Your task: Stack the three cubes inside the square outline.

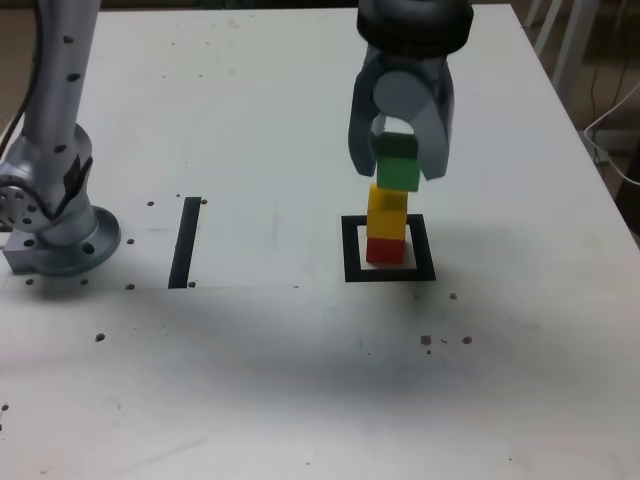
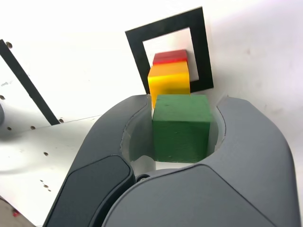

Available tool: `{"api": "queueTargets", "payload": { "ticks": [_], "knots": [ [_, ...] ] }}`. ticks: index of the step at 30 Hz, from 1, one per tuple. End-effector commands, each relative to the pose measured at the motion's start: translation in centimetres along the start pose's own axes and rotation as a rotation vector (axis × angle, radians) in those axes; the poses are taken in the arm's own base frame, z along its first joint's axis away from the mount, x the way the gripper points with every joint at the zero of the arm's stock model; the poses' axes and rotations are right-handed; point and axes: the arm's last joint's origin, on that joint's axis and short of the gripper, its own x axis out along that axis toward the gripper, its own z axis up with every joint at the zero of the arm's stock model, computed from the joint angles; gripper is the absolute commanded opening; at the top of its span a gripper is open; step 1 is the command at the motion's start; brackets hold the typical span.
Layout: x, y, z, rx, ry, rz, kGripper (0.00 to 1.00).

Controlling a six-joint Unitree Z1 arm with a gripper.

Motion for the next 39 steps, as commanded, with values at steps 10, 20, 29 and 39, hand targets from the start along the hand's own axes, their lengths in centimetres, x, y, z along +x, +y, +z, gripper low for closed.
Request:
{"api": "queueTargets", "payload": {
  "ticks": [10,20,29,39],
  "knots": [
    [1.2,1.4,0.2,-0.067,0.039,-0.056,0.2],
    [2.2,1.3,-0.2,-0.066,0.066,-0.069,0.2],
    [2.3,1.4,0.1,-0.057,0.045,-0.066,0.2],
    [2.7,1.3,0.2,-0.057,0.053,-0.067,0.21]
  ]
}}
